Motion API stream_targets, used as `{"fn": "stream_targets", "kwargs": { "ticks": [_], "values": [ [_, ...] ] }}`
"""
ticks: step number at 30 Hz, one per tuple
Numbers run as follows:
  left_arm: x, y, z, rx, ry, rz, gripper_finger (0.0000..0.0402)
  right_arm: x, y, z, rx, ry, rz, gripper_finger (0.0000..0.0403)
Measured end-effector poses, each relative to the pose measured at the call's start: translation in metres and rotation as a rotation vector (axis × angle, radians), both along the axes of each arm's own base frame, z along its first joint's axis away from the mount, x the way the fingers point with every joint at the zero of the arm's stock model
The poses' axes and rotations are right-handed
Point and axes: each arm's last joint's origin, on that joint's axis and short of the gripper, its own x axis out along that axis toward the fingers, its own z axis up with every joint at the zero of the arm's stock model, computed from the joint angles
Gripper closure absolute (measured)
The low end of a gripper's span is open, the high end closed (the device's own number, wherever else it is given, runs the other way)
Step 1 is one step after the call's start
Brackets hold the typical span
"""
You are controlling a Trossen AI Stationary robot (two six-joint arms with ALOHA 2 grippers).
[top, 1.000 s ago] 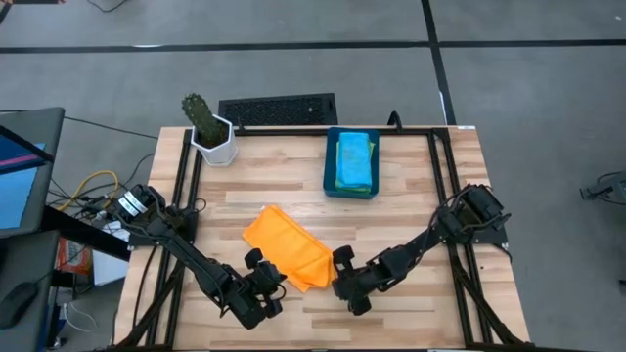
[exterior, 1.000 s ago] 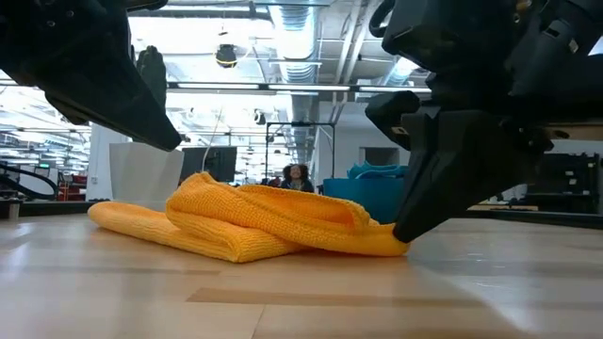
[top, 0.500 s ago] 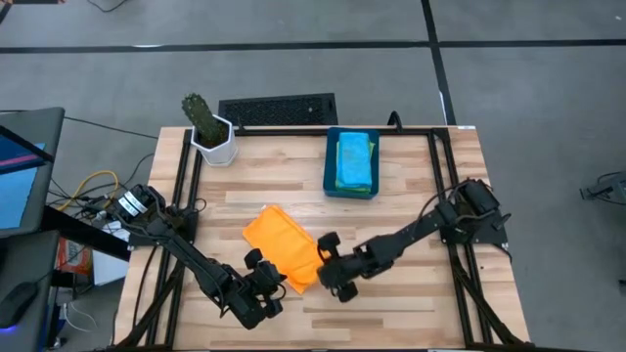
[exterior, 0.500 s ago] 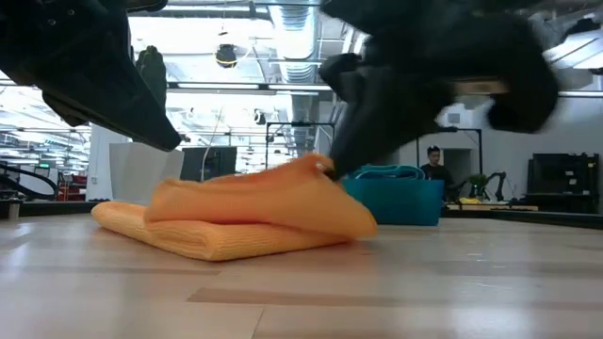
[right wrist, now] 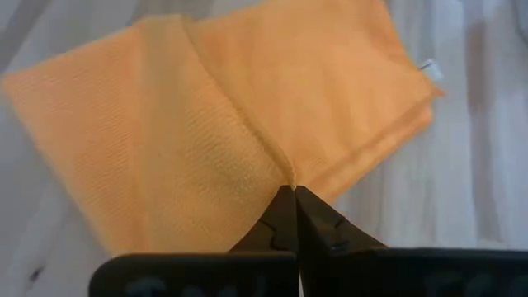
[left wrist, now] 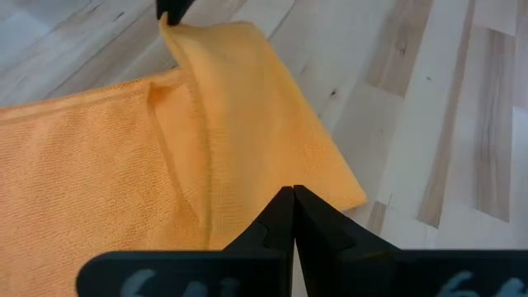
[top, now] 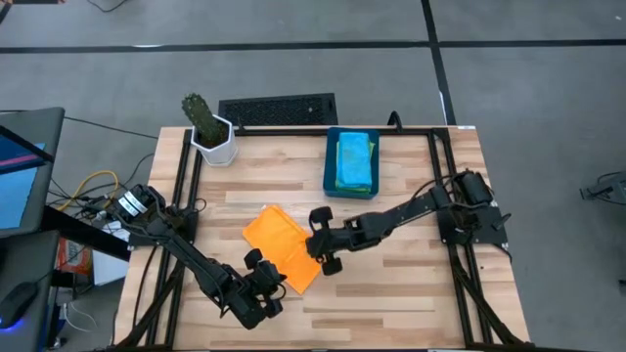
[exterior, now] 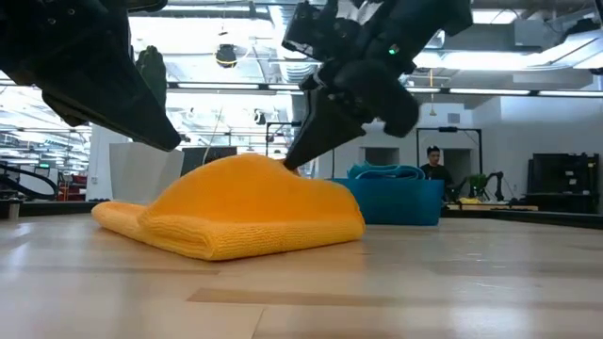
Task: Fold microfiber towels
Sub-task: Fold the orange towel
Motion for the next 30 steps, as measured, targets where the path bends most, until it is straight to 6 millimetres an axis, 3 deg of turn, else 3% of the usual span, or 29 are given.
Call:
{"fn": "stream_targets", "kwargs": {
  "ticks": [9, 19, 23, 27, 30],
  "values": [
    [0.001, 0.001, 0.002, 0.027, -0.05, 0.038, 0.0401, 0.005, -0.011, 0.0, 0.104, 0.0, 0.031, 0.0354],
    [0.002, 0.002, 0.002, 0.019, -0.065, 0.061, 0.0401, 0.01, -0.035, 0.0, 0.112, -0.016, -0.076, 0.0302],
    [0.002, 0.002, 0.002, 0.008, -0.075, 0.08, 0.0401, 0.008, -0.039, 0.005, 0.198, -0.009, -0.143, 0.0266],
    [0.002, 0.002, 0.002, -0.004, -0.091, 0.098, 0.0401, -0.002, -0.031, 0.036, 0.341, -0.153, -0.103, 0.0262],
    [0.007, -0.001, -0.001, -0.022, -0.122, 0.104, 0.0402, -0.012, -0.012, 0.03, 0.404, -0.25, -0.054, 0.028]
  ]
}}
